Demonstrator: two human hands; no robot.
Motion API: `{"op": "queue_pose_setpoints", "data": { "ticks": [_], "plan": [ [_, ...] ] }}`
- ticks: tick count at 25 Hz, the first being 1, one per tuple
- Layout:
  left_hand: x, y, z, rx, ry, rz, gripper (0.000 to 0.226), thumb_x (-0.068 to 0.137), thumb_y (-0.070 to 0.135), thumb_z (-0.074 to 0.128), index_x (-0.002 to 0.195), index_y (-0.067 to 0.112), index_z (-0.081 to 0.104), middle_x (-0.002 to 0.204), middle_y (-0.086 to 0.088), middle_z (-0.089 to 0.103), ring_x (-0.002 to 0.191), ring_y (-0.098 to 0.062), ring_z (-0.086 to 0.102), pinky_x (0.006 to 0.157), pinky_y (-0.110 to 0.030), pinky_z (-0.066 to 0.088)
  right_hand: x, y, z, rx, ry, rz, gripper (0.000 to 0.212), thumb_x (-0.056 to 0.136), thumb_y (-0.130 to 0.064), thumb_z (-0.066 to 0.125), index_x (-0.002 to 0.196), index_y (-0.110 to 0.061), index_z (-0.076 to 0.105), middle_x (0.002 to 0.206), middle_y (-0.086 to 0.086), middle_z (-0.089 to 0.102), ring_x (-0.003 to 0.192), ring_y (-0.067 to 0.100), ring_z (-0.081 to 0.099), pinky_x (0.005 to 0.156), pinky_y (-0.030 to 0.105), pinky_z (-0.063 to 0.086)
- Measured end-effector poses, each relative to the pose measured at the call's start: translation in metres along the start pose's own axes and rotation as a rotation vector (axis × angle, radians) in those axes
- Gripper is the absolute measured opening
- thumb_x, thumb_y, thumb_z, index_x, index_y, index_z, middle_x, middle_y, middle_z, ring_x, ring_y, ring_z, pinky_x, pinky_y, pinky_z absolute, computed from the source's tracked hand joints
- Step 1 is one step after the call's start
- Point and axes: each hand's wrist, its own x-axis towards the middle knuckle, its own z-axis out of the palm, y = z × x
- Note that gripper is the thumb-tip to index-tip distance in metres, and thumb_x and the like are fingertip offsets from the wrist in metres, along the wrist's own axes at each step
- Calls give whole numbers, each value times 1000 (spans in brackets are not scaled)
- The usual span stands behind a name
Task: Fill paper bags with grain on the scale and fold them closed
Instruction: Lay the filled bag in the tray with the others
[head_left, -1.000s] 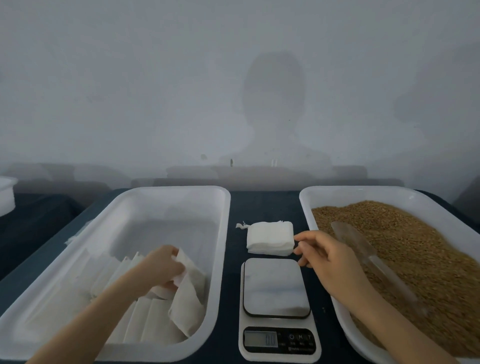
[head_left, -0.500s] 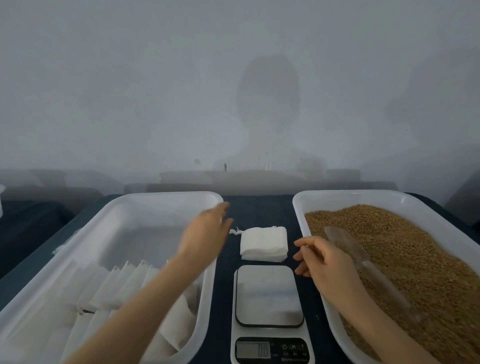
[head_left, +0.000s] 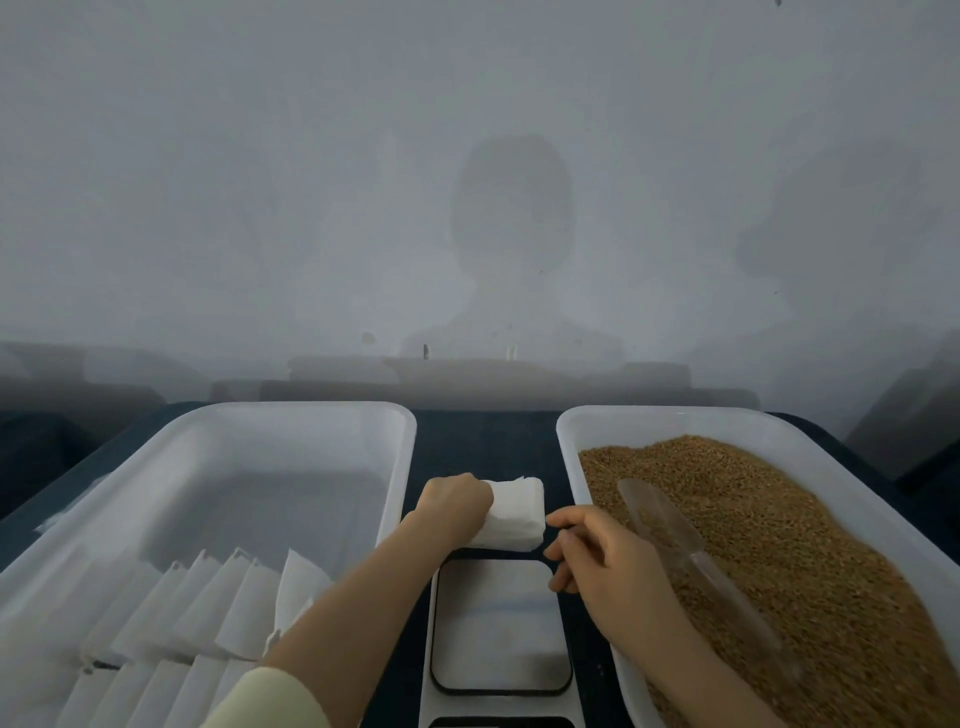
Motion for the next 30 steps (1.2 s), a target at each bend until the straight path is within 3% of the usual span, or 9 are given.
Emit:
{"op": "queue_pose_setpoints", "data": {
  "ticks": [3, 6, 10, 13, 15, 18, 20, 25, 30],
  "plan": [
    [-1, 4, -5, 44, 29, -15, 15, 93, 17, 54, 97, 8, 65, 72, -1, 54, 67, -20, 53, 63, -29, 41, -2, 2, 0, -27, 4, -14, 18, 96, -8, 48, 104, -18, 60, 81, -4, 66, 66, 7, 66, 66, 24, 56],
    [0, 7, -10, -37, -20, -48, 26, 92, 34, 60, 103, 10, 63, 95, -5, 65, 84, -23, 63, 68, -30, 42, -1, 5, -1, -32, 12, -24, 18, 96, -7, 48, 103, -18, 60, 79, -4, 66, 65, 7, 66, 64, 22, 55],
    [-18, -9, -25, -253, 106, -147, 16, 98, 19, 45, 107, 10, 56, 102, -7, 63, 85, -24, 60, 67, -30, 40, -2, 6, -1, -29, -9, -29, 19, 96, -9, 48, 101, -23, 60, 80, -4, 66, 67, 7, 66, 66, 25, 56],
    [-49, -23, -41, -508, 340, -132, 9, 99, 12, 40, 98, 13, 50, 81, -3, 56, 66, -18, 48, 60, -25, 36, -1, 7, 1, -50, 15, -49, 18, 95, -11, 50, 102, -26, 60, 81, -7, 65, 68, 4, 66, 70, 26, 56],
    [-78, -22, -47, -790, 423, -15, 19, 98, 13, 44, 83, 23, 48, 66, 6, 49, 56, -9, 43, 53, -17, 34, -1, 6, 3, -39, 52, -79, 19, 94, -18, 54, 111, -25, 58, 88, -11, 65, 73, 0, 65, 69, 18, 54],
    [-116, -15, -40, -1134, 255, 228, 21, 96, 18, 52, 87, 35, 59, 73, 10, 64, 66, -2, 59, 62, -13, 45, -1, 2, 5, 88, -35, -57, 44, 87, -42, 52, 129, -36, 42, 110, -17, 58, 87, -1, 65, 70, 14, 52],
    [-128, -12, -30, -1312, 91, 325, 17, 96, 16, 53, 101, 27, 64, 88, 10, 72, 83, -7, 68, 71, -18, 51, 0, -2, 7, 179, -110, -31, 50, 83, -46, 53, 129, -42, 35, 108, -17, 61, 87, 2, 66, 69, 17, 53],
    [-130, -12, -19, -1448, -49, 295, 16, 95, 15, 57, 100, 24, 69, 92, 6, 73, 86, -10, 69, 71, -23, 53, -1, -3, 0, 127, -53, -39, 14, 88, -21, 62, 100, -29, 64, 71, -8, 68, 62, 5, 64, 59, 13, 48],
    [-131, -9, -22, -1382, -104, 225, 9, 84, 35, 70, 92, 30, 68, 87, 14, 72, 83, -6, 68, 71, -15, 52, -1, -6, -1, 262, 38, -17, 3, 89, -13, 61, 87, -14, 63, 60, 6, 66, 51, 14, 62, 50, 16, 48]
  ]
}}
